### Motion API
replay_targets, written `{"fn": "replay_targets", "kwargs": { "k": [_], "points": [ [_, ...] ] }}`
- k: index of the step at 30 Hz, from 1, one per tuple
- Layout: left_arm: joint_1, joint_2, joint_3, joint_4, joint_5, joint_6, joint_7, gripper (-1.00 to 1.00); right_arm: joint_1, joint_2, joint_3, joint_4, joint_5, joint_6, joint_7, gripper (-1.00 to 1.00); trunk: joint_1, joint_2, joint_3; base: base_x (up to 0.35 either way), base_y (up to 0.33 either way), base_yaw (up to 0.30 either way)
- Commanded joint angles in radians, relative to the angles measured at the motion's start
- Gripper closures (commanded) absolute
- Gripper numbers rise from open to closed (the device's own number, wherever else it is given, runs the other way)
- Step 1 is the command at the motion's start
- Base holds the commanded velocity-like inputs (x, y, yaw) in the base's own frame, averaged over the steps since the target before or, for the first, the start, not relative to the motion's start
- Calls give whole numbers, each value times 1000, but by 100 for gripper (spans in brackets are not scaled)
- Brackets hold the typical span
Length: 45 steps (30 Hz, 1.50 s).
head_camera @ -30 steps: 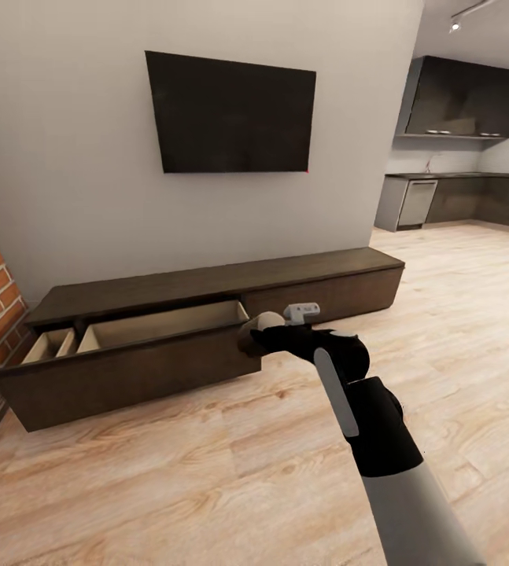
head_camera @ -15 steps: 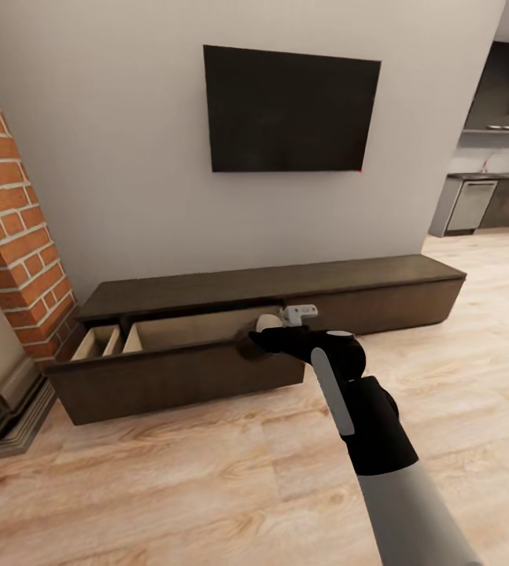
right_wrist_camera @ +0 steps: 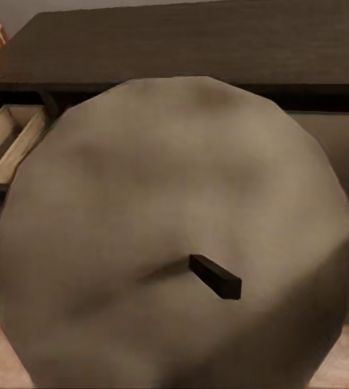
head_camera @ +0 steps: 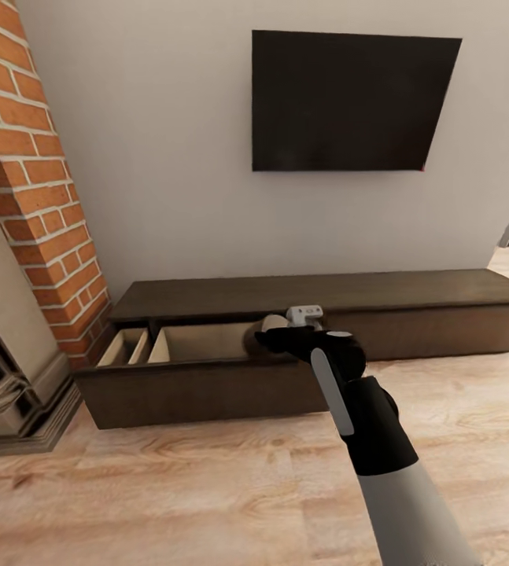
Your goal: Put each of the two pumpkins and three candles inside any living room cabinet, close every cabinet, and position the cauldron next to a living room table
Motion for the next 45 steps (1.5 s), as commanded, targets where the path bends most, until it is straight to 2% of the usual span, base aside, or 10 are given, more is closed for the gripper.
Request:
{"fn": "replay_targets", "kwargs": {
  "k": [1,11,12,14,19,23,32,34,36,45],
  "points": [
    [0,0,-1,-3,6,4,9,-100,-1,0,0,1,-15,3,-20,100,0,0,-1,335,-69,230],
    [-5,-1,0,9,-52,3,18,-100,-2,-1,-1,57,-13,-10,-73,100,0,0,-2,336,-60,49],
    [-2,-10,-3,18,-72,7,4,-100,5,-6,-5,-43,-12,-11,-83,100,0,0,-2,337,-6,1],
    [4,-47,0,63,-83,4,-19,-100,26,-19,-15,-97,-11,-11,-86,100,0,0,-2,337,-4,1],
    [7,-95,11,196,-122,-64,-145,-100,129,-46,-18,-142,-11,-16,-87,100,0,0,-2,337,-1,0],
    [4,-97,13,236,-141,-85,-185,-100,191,-51,-17,-147,-10,-40,-86,100,0,0,-2,337,0,0],
    [-4,-98,10,256,-148,-93,-200,-100,213,-50,-17,-135,-10,-90,-87,100,0,0,-2,337,5,0],
    [-3,-98,11,257,-146,-93,-203,-100,212,-47,-17,-94,-11,-86,-89,100,0,0,-2,334,80,0],
    [4,-100,45,254,-139,-87,-217,-100,208,-42,-19,9,-11,-84,-91,100,0,0,-2,289,173,0],
    [8,-113,81,257,-144,-81,-224,-100,205,-39,0,114,-11,-83,-135,100,0,0,-2,133,144,0]
  ]
}}
